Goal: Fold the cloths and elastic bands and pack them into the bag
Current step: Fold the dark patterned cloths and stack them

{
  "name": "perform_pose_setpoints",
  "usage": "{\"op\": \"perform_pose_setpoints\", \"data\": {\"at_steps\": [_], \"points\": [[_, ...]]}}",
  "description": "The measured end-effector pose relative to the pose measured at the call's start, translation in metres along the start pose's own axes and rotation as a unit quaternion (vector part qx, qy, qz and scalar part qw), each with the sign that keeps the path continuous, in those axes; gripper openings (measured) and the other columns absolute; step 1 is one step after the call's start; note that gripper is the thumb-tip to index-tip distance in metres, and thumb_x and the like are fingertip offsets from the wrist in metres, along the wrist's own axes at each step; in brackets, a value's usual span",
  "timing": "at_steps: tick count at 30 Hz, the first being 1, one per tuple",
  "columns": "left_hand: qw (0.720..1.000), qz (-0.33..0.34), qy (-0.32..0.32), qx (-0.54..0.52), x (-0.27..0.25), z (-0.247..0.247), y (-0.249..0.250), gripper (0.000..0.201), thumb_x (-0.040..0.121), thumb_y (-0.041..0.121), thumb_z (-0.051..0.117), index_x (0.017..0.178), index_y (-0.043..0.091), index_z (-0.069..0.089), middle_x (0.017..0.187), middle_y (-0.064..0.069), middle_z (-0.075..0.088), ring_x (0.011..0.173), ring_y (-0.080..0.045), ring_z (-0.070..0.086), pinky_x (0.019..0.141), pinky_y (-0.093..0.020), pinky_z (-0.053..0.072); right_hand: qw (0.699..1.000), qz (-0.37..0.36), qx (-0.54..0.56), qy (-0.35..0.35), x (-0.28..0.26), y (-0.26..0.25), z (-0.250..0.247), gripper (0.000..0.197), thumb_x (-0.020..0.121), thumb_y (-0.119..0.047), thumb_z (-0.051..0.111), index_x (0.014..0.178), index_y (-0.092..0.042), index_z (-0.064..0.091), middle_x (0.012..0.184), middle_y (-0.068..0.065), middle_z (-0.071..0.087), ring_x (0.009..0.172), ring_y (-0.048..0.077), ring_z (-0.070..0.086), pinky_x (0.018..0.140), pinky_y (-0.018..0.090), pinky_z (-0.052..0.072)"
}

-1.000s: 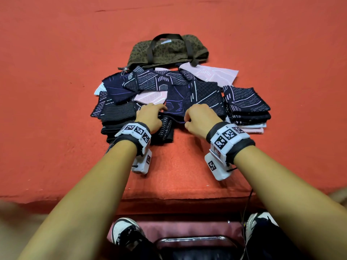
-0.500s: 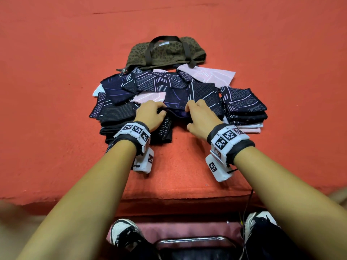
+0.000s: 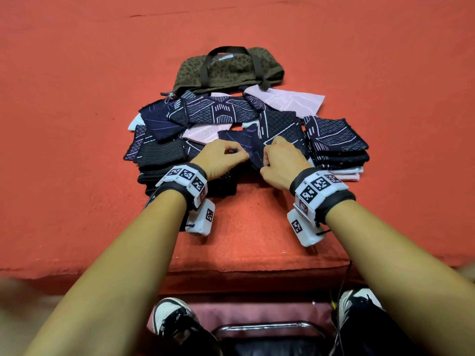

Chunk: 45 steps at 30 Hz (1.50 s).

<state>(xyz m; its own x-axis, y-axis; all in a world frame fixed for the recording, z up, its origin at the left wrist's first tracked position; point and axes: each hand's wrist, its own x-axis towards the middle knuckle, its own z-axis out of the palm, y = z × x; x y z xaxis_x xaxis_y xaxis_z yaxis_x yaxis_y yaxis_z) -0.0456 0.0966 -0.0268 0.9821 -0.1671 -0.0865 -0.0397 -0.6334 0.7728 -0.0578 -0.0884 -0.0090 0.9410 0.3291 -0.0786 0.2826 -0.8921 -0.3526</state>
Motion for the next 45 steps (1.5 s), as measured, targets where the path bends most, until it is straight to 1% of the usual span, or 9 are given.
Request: {"op": "perform_pose_setpoints", "data": {"at_steps": [3,12,18,23,29,33,38,42,45], "points": [[0.999,-0.037,0.007,-0.007,0.004,0.000,-0.003,0.032,0.091,0.043,0.055,0.087,0.021,0.077,0.095,0.006,0.075,0.093,-0.008,0.066,0.092,-0.025,0.047,0.999,0.020,-0.030,-0.028,0.001,0.004,-0.001,0.017,0.076,-0.018,0.055,0.087,-0.009,0.065,0.097,0.006,0.045,0.094,0.036,0.057,0.073,0.032,0.041],[0.984,-0.058,0.059,0.160,0.010,0.003,-0.031,0.025,0.092,0.016,0.057,0.113,0.017,0.070,0.111,-0.009,0.070,0.106,-0.023,0.064,0.097,-0.030,0.047,0.983,0.059,-0.088,-0.146,-0.011,0.005,-0.005,0.011,0.075,-0.016,0.053,0.067,-0.013,0.046,0.082,0.010,0.053,0.072,0.031,0.054,0.065,0.030,0.046],[0.985,-0.060,0.045,0.153,0.010,0.003,-0.029,0.034,0.093,0.014,0.054,0.125,0.018,0.064,0.124,-0.009,0.067,0.117,-0.023,0.061,0.102,-0.027,0.042,0.969,0.083,-0.157,-0.173,-0.021,0.012,-0.008,0.027,0.084,-0.024,0.054,0.105,-0.010,0.064,0.109,0.012,0.065,0.099,0.032,0.063,0.074,0.032,0.047],[0.985,-0.045,0.026,0.164,0.010,0.009,-0.023,0.037,0.097,0.023,0.055,0.133,0.019,0.058,0.135,-0.005,0.062,0.125,-0.023,0.056,0.106,-0.027,0.038,0.963,0.116,-0.172,-0.174,-0.024,0.018,-0.012,0.029,0.087,-0.025,0.056,0.110,-0.010,0.064,0.116,0.012,0.065,0.094,0.030,0.061,0.077,0.035,0.046],[0.987,-0.065,0.031,0.145,0.014,0.016,-0.019,0.047,0.093,0.019,0.059,0.138,0.011,0.047,0.138,-0.010,0.056,0.122,-0.029,0.055,0.105,-0.031,0.039,0.984,0.094,-0.125,-0.081,-0.015,0.013,0.000,0.041,0.090,-0.031,0.059,0.124,-0.009,0.053,0.128,0.015,0.054,0.117,0.036,0.054,0.090,0.041,0.046],[0.990,-0.060,0.055,0.114,0.014,0.014,-0.020,0.045,0.094,0.015,0.058,0.138,0.012,0.048,0.127,-0.009,0.061,0.116,-0.029,0.057,0.101,-0.029,0.039,0.990,0.069,-0.102,-0.066,-0.014,0.015,0.007,0.035,0.089,-0.020,0.058,0.117,-0.005,0.043,0.120,0.017,0.057,0.119,0.037,0.045,0.081,0.040,0.040],[0.992,-0.034,0.055,0.109,0.016,0.013,-0.017,0.033,0.093,0.013,0.059,0.126,0.014,0.063,0.120,-0.007,0.067,0.111,-0.022,0.061,0.097,-0.022,0.040,0.993,0.057,-0.055,-0.082,-0.013,0.010,0.002,0.024,0.090,-0.010,0.049,0.112,-0.002,0.049,0.116,0.022,0.059,0.106,0.039,0.058,0.076,0.035,0.042],[0.996,-0.032,0.040,0.067,0.017,0.018,-0.014,0.029,0.091,0.014,0.060,0.119,0.018,0.065,0.098,0.001,0.067,0.093,-0.017,0.062,0.090,-0.027,0.047,0.996,0.054,0.007,-0.066,-0.011,0.003,-0.004,0.007,0.088,-0.011,0.048,0.091,-0.006,0.051,0.110,0.022,0.061,0.097,0.039,0.058,0.073,0.032,0.042],[0.998,-0.040,0.024,0.053,0.016,0.021,-0.015,0.024,0.090,0.013,0.061,0.113,0.020,0.065,0.083,0.007,0.062,0.078,-0.012,0.058,0.080,-0.024,0.045,0.997,0.061,-0.010,-0.056,-0.013,0.003,0.001,0.017,0.090,-0.018,0.054,0.102,-0.006,0.052,0.111,0.020,0.059,0.100,0.039,0.058,0.073,0.032,0.040]]}}
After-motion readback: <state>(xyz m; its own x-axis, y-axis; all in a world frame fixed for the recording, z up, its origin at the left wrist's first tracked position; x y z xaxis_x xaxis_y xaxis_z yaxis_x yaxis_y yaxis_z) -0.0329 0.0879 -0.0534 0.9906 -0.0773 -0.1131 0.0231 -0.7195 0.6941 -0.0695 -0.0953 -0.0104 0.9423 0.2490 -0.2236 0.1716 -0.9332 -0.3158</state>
